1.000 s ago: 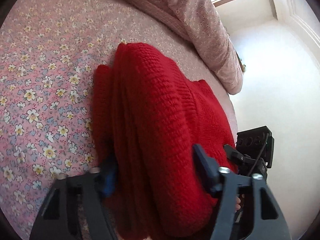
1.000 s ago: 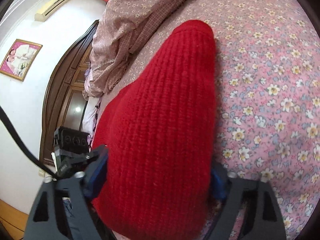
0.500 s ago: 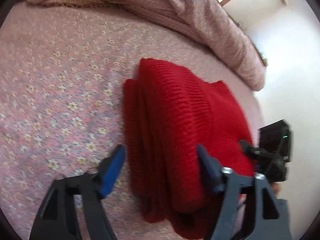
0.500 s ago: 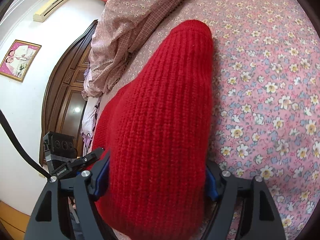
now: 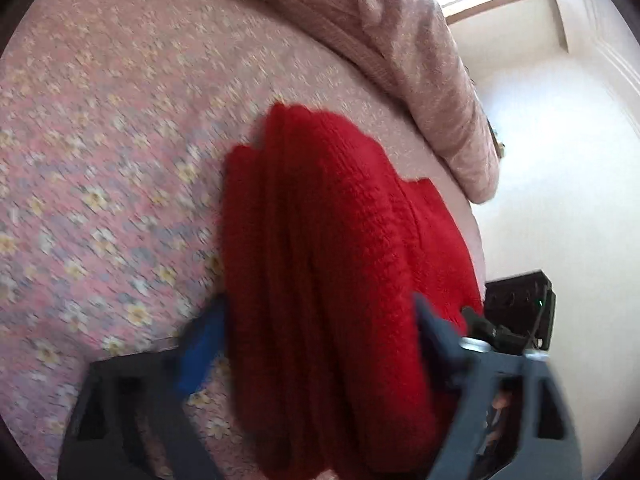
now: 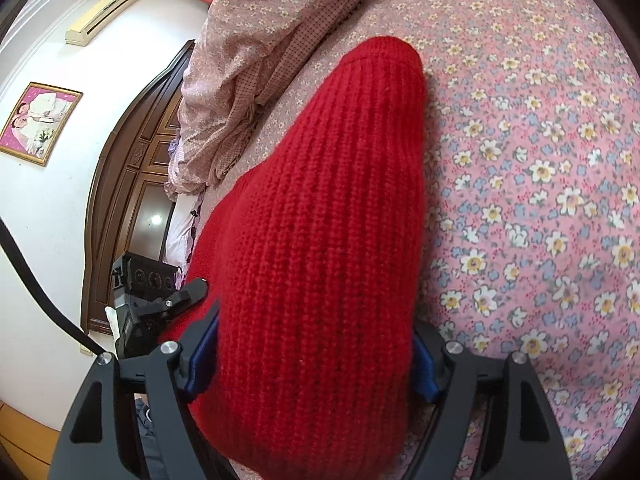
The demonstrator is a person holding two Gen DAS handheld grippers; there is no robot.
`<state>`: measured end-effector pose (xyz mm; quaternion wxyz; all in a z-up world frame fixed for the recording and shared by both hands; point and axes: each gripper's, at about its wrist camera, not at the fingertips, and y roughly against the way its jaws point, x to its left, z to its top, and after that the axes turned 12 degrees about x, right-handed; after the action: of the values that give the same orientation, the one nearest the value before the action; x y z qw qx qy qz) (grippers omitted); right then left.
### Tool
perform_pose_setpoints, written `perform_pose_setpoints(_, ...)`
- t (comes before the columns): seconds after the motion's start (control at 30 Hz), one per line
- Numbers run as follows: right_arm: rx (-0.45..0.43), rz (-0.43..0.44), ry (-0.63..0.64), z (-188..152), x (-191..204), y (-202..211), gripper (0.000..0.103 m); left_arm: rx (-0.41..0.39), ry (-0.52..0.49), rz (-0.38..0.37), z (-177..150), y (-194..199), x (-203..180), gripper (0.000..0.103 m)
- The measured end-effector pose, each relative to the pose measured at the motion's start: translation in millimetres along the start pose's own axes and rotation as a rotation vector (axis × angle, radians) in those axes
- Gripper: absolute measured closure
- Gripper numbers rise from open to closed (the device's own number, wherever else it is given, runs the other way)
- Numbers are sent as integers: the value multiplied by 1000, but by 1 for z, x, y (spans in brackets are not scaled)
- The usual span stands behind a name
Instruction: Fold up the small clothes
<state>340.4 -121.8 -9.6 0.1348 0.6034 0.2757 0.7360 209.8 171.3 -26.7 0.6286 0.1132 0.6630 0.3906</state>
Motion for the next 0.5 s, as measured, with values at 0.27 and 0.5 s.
perform_pose_setpoints(0.27,-16,-25,28,-1,7,1,27,-26,18,-69,-3,2,6,64)
perform_pose_setpoints(0.5,-33,-101,113,-3,28,8,38,-94,-63,20,-4,20,-21,70)
